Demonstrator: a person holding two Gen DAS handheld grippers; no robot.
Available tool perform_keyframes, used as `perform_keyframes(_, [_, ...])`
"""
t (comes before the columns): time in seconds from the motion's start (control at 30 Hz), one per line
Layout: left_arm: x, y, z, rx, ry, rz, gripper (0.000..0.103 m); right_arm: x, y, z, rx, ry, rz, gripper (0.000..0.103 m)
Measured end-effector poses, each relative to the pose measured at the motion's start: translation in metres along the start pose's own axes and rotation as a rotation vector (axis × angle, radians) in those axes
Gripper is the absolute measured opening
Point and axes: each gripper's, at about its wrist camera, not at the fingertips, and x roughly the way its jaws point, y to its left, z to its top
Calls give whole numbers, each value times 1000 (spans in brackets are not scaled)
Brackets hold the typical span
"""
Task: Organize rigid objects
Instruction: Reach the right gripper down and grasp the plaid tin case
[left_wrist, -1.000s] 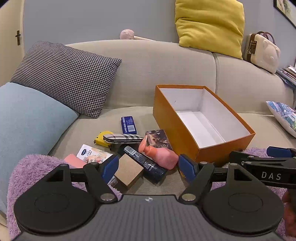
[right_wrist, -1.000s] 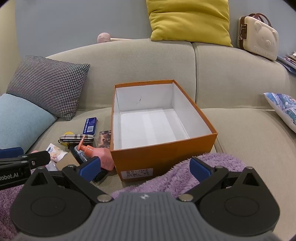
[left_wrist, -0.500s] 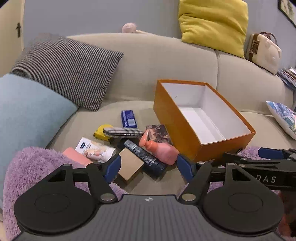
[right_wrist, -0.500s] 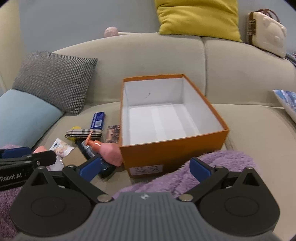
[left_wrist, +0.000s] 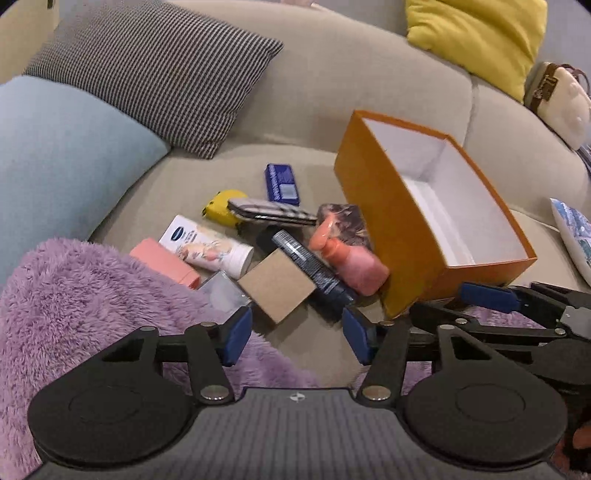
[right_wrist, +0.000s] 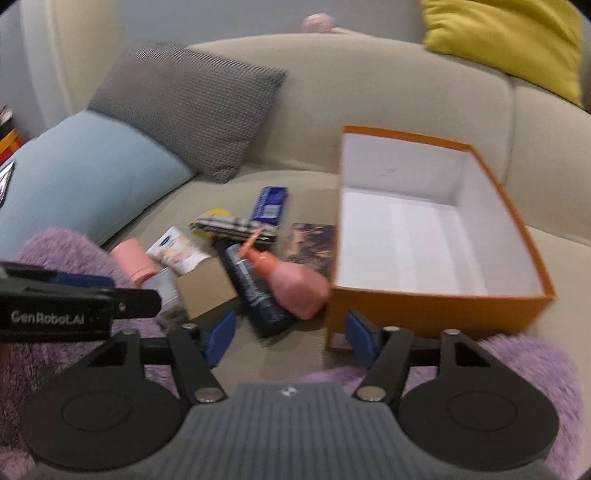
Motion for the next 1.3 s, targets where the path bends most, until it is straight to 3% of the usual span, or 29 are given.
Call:
perform_keyframes(0.17, [11, 10, 9, -5, 31, 5, 62, 25, 13, 11, -71, 38, 63, 47])
perform_keyframes(0.63, [55, 60, 70, -4, 87, 27, 61, 99, 46, 82, -282, 53, 86, 46])
perform_keyframes(0.77, [73, 82, 85, -29, 119, 32, 61, 128, 60, 101, -369, 92, 80, 50])
perform_keyframes(0.83, [82, 94, 90, -47, 136, 21, 61, 142, 66, 108, -426, 113, 84, 58])
perform_keyframes(1.1, [104, 117, 99, -91, 181, -14, 61, 184, 83, 115, -620, 201, 128, 65])
perform_keyframes(1.3, [114, 125, 102, -115, 202, -26, 62, 208, 82, 114, -643, 255, 136, 61])
